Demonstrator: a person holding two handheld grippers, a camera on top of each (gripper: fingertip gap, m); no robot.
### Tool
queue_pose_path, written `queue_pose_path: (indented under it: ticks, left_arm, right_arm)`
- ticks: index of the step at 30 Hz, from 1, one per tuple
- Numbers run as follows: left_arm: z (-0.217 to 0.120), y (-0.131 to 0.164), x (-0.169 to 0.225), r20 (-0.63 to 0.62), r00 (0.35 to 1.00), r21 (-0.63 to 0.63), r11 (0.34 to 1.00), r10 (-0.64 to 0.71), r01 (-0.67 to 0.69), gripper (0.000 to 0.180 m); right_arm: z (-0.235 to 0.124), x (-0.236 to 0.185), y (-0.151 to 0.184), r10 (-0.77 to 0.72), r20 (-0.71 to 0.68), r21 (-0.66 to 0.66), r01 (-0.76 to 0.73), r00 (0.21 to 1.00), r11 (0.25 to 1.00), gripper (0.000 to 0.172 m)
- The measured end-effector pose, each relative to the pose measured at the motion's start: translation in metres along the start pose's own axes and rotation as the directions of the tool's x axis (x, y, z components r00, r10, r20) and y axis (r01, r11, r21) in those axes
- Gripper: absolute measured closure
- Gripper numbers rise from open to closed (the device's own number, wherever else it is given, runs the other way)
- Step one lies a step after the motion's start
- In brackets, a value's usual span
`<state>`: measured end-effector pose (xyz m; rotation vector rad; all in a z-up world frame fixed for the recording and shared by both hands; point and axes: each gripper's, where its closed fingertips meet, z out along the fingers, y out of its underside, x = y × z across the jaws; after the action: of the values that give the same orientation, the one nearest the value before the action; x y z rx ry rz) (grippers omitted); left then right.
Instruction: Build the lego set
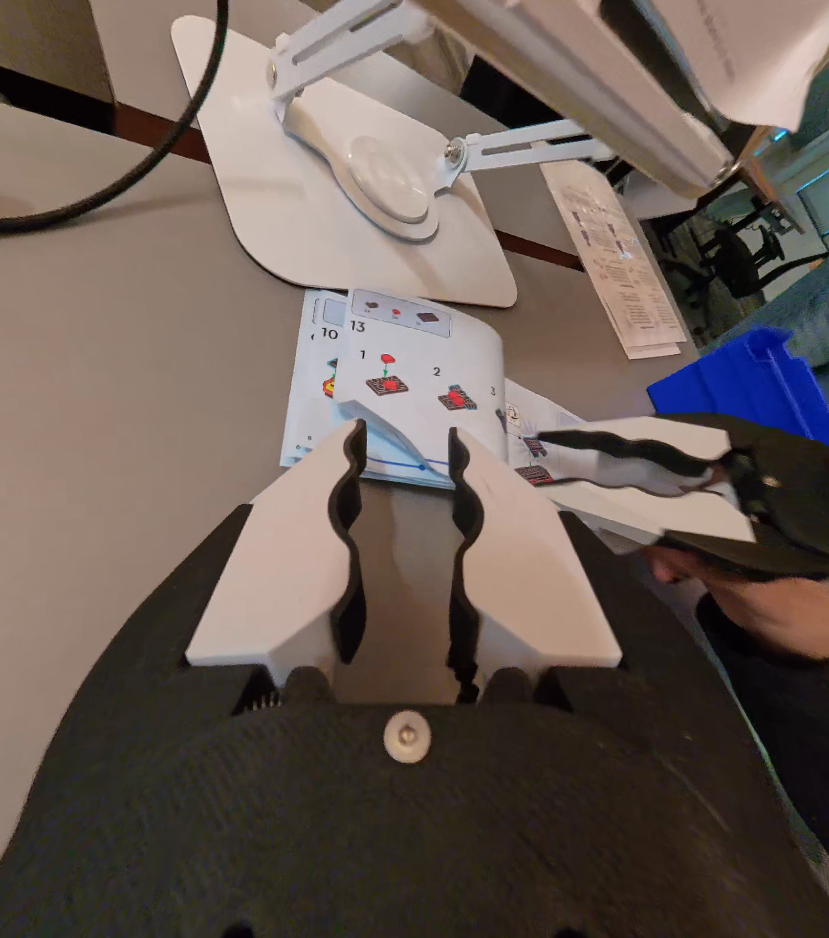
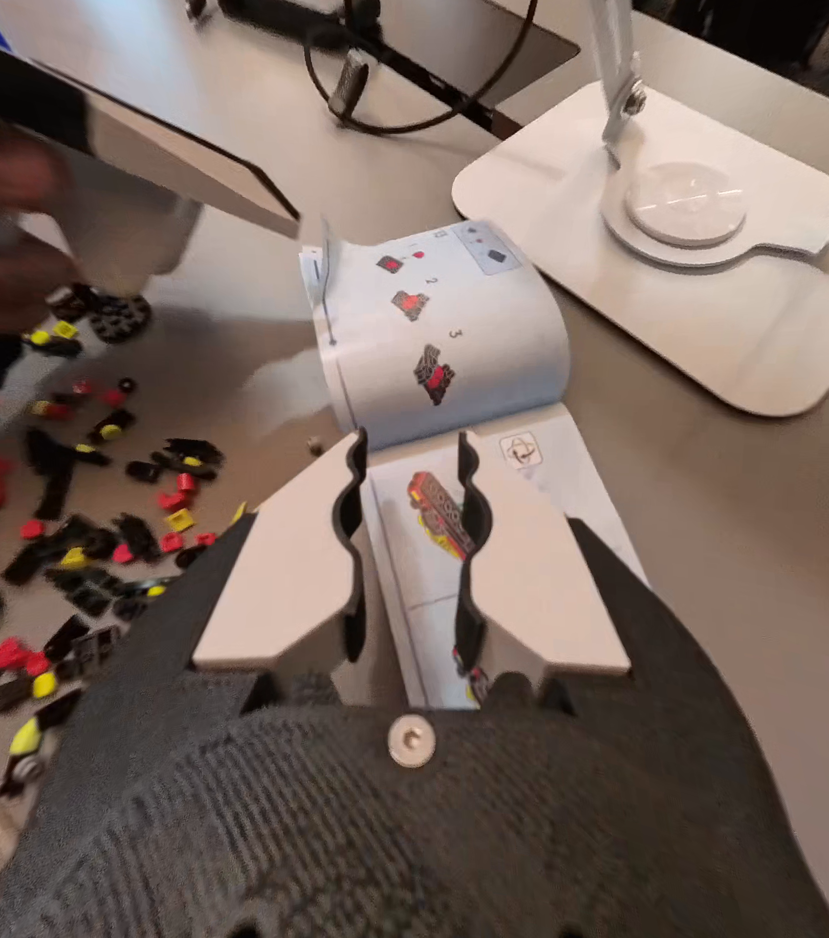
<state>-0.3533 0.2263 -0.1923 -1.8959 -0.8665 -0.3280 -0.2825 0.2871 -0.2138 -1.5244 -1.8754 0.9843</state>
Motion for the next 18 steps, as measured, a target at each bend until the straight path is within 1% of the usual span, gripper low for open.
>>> queue_pose_path:
  ticks: [4, 7, 9, 15, 18]
  left_arm:
    - [-0.023, -0.004, 0.007, -0.004, 1.0, 0.035, 0.999, 0.023, -0.023, 0.148]
    - [-0.038, -0.004, 0.013, -0.015, 0.999, 0.048, 0.998, 0.039, -0.038, 0.147]
    - [-0.043, -0.002, 0.016, -0.022, 0.998, 0.043, 0.998, 0.054, -0.053, 0.147]
    - [-0.042, 0.003, 0.013, 0.004, 0.995, 0.021, 0.995, 0.097, -0.097, 0.145]
    - [-0.039, 0.002, 0.016, -0.026, 0.997, 0.025, 0.997, 0.077, -0.076, 0.145]
  right_arm:
    - [0.023, -0.008, -0.002, -0.042, 0.056, -0.043, 0.044, 0.998, 0.998, 0.127]
    - [0.034, -0.008, 0.004, -0.103, 0.049, -0.104, 0.108, 0.993, 0.989, 0.124]
    - [0.037, -0.009, 0.005, -0.138, 0.044, -0.114, 0.142, 0.99, 0.983, 0.124]
    - [0.036, -0.01, 0.006, -0.109, 0.036, -0.078, 0.112, 0.993, 0.991, 0.126]
    - [0.032, -0.012, 0.009, -0.125, 0.047, -0.091, 0.129, 0.991, 0.988, 0.134]
